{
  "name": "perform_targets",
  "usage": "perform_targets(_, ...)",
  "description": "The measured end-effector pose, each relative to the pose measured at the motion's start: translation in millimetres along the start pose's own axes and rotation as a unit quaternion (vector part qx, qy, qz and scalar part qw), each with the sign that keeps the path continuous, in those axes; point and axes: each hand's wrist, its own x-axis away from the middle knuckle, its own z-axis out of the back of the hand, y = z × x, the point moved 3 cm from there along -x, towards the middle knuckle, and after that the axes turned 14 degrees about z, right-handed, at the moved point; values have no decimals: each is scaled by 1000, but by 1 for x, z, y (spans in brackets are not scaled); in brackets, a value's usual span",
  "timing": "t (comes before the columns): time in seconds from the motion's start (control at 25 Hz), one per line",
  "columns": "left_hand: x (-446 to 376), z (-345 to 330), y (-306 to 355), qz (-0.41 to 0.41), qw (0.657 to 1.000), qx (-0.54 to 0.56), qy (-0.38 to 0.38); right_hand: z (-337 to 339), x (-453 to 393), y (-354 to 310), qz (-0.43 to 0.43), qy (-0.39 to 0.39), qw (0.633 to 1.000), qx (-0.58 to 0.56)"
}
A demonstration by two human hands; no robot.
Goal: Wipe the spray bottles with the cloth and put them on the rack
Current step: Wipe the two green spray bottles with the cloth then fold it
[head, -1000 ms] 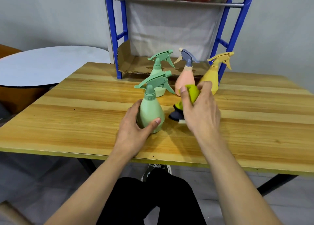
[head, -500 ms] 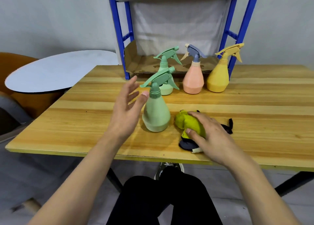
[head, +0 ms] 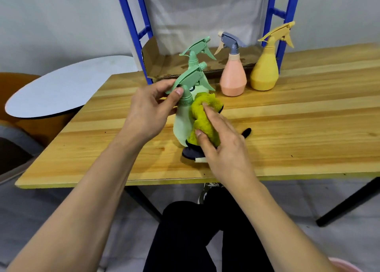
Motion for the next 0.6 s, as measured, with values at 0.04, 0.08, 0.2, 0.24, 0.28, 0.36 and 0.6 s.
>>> perform_targets(0.04, 0, -1, -1, -2, 1000, -3, 5, 4, 4, 5, -36, -16, 999, 35)
perform_targets(0.08, 1, -2, -2, -3, 1000, -9, 9, 11, 7, 7, -74, -33, 994, 73)
perform_targets(0.2, 5, -4, -1, -6, 1000, -9, 11, 19, -10, -4, -79, -28, 994, 68)
perform_targets(0.24, 5, -5, 0, -7, 1000, -8, 7, 17, -19, -13, -50, -3, 998, 38)
perform_targets(0.28, 3, -5, -1, -8, 1000, -7, 8, 12, -29, -19, -28, 9, 999, 12)
perform_targets(0.36, 2, -1, -4, -4, 1000, -12, 16, 0, -35, -21, -27, 7, 1000, -13)
perform_targets(0.6, 5, -3, -3, -1, 999, -20, 31, 7, -20, 4, -106, -26, 993, 37)
